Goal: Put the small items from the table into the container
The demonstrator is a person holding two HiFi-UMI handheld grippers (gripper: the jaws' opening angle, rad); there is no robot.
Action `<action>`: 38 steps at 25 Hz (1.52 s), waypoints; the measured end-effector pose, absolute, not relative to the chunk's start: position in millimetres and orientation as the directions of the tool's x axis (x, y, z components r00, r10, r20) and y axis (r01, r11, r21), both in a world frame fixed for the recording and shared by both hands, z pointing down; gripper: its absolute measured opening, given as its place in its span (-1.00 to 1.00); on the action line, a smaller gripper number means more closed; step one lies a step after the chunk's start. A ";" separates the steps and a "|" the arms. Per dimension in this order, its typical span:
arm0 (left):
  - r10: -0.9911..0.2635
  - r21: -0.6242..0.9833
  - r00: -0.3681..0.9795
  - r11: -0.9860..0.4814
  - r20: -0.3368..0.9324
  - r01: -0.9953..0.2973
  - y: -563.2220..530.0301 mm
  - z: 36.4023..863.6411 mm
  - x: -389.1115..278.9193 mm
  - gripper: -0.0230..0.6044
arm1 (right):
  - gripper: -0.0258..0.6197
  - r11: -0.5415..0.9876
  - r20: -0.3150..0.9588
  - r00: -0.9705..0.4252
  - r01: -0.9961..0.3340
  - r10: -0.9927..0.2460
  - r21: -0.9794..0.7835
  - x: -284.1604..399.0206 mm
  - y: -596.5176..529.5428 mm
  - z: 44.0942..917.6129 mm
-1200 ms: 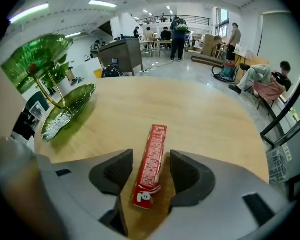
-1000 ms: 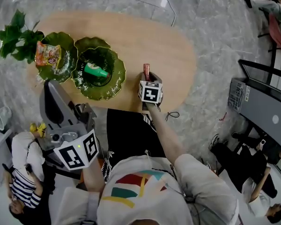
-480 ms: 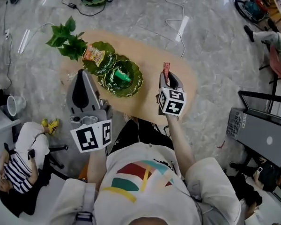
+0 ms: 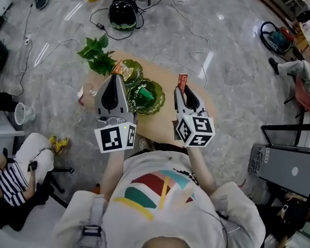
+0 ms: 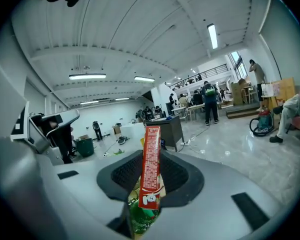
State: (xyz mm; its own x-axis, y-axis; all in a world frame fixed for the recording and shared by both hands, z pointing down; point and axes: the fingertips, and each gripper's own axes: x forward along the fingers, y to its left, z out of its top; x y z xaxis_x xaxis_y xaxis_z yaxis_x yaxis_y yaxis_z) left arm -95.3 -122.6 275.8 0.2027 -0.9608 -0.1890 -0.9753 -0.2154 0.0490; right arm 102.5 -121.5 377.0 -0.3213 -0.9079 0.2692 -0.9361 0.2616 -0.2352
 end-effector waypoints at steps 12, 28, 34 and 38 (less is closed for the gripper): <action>-0.959 0.059 0.180 -0.197 -0.217 -0.979 -123.6 258.6 -99.5 -0.90 | -0.57 0.376 0.234 -0.415 -0.906 -0.879 -0.195 74.8 -138.9 360.5; -0.999 0.078 0.014 -0.017 -0.040 -0.997 -169.5 343.7 -160.3 -0.90 | -0.57 0.761 0.462 -0.743 -0.618 -0.485 -0.195 17.3 -282.2 552.6; -0.999 0.072 -0.042 0.043 0.010 -0.996 -175.4 406.8 -170.4 -0.90 | -0.57 0.906 0.575 -0.818 -0.233 0.014 -0.354 -6.6 -297.0 674.6; -0.994 0.127 -0.051 0.063 0.094 -0.990 -175.3 457.8 -173.0 -0.90 | -0.57 0.922 0.630 -0.765 -0.136 0.134 -0.362 -19.6 -290.4 733.9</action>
State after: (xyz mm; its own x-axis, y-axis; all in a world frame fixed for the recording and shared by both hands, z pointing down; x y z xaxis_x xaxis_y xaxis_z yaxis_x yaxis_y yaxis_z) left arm -173.0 -175.3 457.8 -0.0511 -0.9943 0.0937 -0.9899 0.0628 0.1273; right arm -19.6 -290.4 733.9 -0.7647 0.1345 0.6302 -0.1357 0.9224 -0.3615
